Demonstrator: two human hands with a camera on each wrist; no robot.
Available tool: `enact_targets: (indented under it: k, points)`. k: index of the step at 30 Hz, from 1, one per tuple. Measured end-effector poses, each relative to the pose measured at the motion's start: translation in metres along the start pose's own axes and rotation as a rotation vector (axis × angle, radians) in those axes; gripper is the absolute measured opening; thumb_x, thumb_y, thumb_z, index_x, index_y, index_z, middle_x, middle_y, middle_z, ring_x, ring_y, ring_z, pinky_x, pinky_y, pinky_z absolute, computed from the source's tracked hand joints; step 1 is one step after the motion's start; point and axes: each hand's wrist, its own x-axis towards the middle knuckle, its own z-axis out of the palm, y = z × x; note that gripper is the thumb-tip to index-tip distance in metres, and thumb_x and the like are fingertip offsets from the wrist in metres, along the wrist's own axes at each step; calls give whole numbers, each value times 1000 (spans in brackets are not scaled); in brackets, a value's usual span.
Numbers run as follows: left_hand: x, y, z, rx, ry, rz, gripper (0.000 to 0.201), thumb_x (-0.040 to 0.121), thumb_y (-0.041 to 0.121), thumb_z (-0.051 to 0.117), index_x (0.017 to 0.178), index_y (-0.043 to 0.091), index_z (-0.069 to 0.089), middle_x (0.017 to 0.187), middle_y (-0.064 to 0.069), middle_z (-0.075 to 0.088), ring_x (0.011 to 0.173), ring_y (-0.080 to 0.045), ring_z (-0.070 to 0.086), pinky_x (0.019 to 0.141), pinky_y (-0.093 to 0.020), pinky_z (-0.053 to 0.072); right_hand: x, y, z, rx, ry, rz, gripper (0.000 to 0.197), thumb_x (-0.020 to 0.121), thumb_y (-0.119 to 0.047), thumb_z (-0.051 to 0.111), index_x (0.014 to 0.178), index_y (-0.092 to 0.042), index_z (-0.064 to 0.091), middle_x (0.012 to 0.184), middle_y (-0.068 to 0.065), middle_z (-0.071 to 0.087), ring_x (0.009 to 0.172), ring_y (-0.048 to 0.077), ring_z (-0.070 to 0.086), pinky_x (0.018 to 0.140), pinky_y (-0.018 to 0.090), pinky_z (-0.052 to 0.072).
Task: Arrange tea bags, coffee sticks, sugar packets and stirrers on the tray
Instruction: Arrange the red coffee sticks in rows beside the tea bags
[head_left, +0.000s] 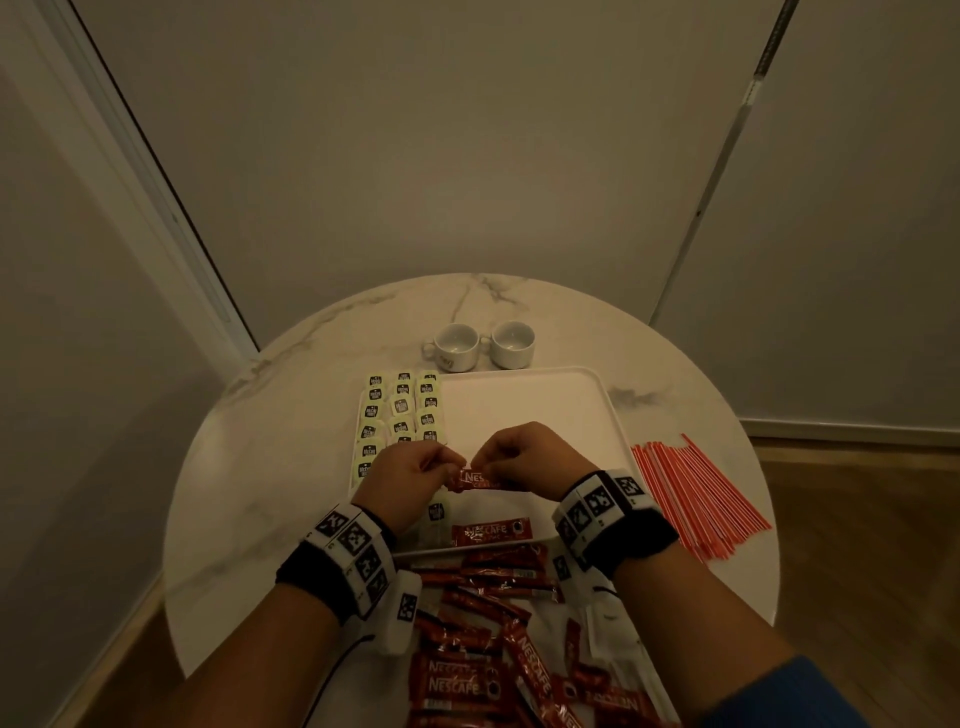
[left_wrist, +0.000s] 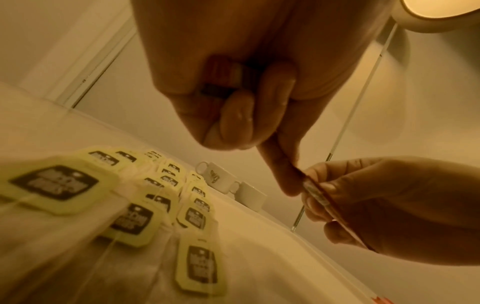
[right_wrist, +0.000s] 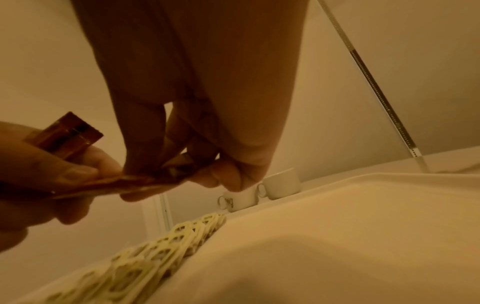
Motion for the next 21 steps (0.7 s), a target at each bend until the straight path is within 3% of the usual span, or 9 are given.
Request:
enact_targets:
  k: [2,4,6,11,14,21]
  points:
    - [-3,-3,-2,71,52,-37,17,88,11,59,91,25,68,80,6,71,76,-1,63,72,-17,47,5,2,4,-72,-5,32,13,82,-3,67,90,-11,74,75,-4,68,67,7,62,66,19,52]
    - [-9,-3,-2,215,29,-22,20,90,13,55,99,26,68,91,10,69,87,-4,61,80,-24,49,10,5,9,-167,-6,83,14,81,-2,67,89,-11,74,72,-7,65,69,8,62,70,22,54]
    - [-20,0,4,375,-95,26,26,92,15,50,106,26,69,102,10,63,98,-8,57,90,-30,48,15,10,14,-250,-22,126,16,80,-1,66,88,-12,74,75,-5,65,75,12,63,78,27,56]
    - [-49,-2,35,666,-348,133,36,94,21,42,126,27,58,128,6,51,111,-18,55,95,-33,46,21,18,25,-393,-68,168,16,80,-5,66,87,-16,75,91,-1,72,83,12,61,83,29,54]
    - [-54,-12,45,722,-356,134,42,95,27,42,136,34,47,141,8,39,116,-20,52,96,-36,47,23,19,29,-441,-79,167,17,79,-8,65,81,-23,73,91,-3,72,88,15,64,84,33,55]
    - [-54,-22,55,739,-327,135,51,94,25,46,141,38,34,142,4,35,118,-21,50,90,-37,51,24,21,37,-451,-109,157,20,80,-9,61,77,-28,70,89,-6,70,90,16,65,86,34,55]
